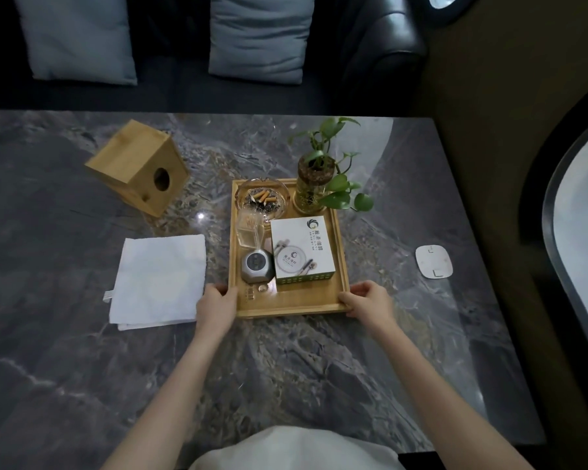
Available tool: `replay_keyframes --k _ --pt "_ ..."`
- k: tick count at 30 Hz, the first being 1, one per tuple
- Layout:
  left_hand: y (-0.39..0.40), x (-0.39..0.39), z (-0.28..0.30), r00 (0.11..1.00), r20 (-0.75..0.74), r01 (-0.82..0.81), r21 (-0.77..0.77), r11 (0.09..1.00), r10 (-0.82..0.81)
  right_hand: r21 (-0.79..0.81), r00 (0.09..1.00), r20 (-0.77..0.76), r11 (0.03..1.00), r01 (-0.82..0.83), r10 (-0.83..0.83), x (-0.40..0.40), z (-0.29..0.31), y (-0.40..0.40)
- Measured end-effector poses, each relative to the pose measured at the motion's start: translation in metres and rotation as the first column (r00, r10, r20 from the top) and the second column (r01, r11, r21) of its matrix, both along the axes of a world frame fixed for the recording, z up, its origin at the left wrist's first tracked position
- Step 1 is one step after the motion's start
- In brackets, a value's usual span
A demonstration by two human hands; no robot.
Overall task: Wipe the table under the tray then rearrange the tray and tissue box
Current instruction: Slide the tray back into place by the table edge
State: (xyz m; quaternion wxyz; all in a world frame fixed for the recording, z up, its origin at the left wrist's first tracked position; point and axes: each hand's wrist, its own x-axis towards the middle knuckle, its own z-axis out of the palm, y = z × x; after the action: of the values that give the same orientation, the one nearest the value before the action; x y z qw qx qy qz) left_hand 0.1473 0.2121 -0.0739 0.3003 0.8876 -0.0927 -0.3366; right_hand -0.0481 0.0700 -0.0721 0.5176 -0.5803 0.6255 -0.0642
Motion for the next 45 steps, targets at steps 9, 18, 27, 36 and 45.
replay_keyframes --k 9,18,27,36,45 --pt "-0.014 -0.003 -0.007 0.998 0.054 -0.015 0.035 0.999 0.013 0.141 0.999 0.032 0.989 -0.034 0.030 0.023 0.004 -0.013" --pt "-0.017 -0.007 -0.009 0.985 0.171 -0.033 -0.031 0.999 0.037 -0.066 0.993 -0.111 0.997 0.043 -0.050 0.047 -0.016 -0.013" --pt "-0.020 -0.020 -0.010 0.977 0.190 -0.080 -0.086 0.993 0.095 -0.263 0.993 -0.112 0.965 0.009 -0.039 0.039 -0.026 -0.012" --pt "-0.041 -0.040 0.004 0.970 0.229 -0.035 -0.184 0.982 0.078 -0.313 0.997 -0.026 0.948 0.063 -0.074 0.015 -0.013 -0.031" --pt "-0.091 -0.084 0.017 0.973 0.222 -0.001 -0.283 0.959 0.067 -0.381 0.992 -0.004 0.918 0.112 -0.123 -0.035 0.011 -0.078"
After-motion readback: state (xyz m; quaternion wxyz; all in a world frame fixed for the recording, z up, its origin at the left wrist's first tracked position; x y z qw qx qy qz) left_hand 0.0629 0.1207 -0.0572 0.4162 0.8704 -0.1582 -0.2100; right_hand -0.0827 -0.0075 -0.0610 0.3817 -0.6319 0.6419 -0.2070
